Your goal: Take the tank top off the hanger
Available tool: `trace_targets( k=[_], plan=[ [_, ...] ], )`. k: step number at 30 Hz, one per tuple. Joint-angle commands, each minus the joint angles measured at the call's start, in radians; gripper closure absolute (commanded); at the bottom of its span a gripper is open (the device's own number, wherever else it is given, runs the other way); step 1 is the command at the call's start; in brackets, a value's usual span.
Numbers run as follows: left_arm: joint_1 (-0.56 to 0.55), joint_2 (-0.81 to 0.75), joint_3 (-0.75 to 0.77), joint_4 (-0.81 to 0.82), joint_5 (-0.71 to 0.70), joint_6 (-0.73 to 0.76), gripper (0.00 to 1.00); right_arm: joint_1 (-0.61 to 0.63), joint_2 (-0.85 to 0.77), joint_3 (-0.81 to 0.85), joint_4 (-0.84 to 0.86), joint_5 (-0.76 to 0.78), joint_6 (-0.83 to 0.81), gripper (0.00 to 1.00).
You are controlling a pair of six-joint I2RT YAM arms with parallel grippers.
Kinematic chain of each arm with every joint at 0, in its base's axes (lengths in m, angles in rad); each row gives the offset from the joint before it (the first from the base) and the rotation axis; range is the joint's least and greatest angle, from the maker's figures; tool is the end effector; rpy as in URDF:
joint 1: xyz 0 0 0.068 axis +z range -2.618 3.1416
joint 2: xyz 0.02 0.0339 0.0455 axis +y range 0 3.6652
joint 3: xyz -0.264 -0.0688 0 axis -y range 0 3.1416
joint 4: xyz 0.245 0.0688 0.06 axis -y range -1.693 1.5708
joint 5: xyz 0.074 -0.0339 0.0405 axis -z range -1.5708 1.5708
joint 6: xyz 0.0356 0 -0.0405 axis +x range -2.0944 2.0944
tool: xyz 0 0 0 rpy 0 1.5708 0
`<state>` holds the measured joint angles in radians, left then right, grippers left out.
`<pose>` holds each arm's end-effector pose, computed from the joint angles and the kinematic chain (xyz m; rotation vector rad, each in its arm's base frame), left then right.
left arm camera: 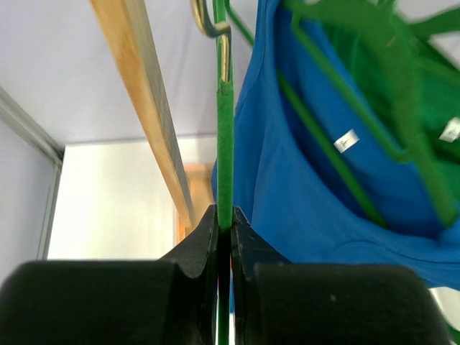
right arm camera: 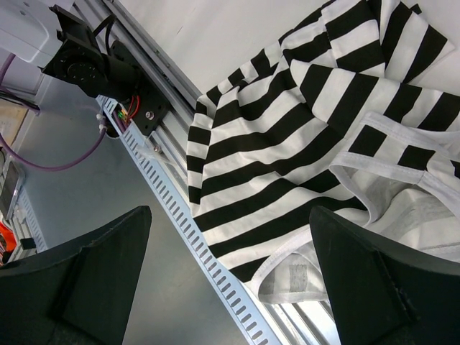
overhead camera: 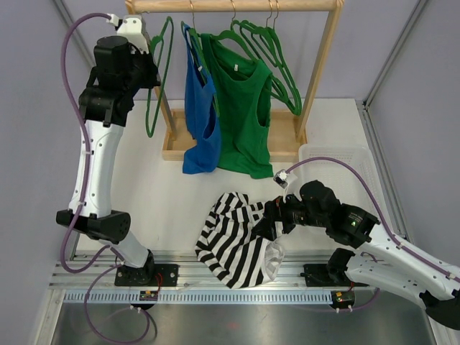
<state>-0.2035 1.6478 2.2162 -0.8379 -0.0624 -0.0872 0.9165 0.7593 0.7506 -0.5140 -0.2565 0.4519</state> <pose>0.3139 -0.0625 0.5300 0.0634 1.8412 -0.1462 0.0951 0.1388 0.2990 -0.6851 2.1633 1.0528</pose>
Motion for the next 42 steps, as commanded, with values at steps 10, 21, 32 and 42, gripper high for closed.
trace_targets(
  k=[10,21,32,42],
  plan=[
    [0.006,0.158,0.276,0.092,-0.066,0.001,1.0,0.007,-0.012,0.009,0.031,-0.018,-0.012,0.01],
    [0.007,0.271,0.367,0.215,-0.045,-0.042,1.0,0.005,-0.014,0.021,0.0,-0.003,-0.016,0.0],
    [0.015,0.349,0.378,0.192,-0.08,-0.046,1.0,0.005,-0.028,0.018,-0.012,-0.009,-0.022,0.0],
    [0.018,0.357,0.366,0.08,-0.096,-0.02,1.0,0.005,-0.028,0.006,0.0,-0.016,-0.012,0.01]
  ],
)
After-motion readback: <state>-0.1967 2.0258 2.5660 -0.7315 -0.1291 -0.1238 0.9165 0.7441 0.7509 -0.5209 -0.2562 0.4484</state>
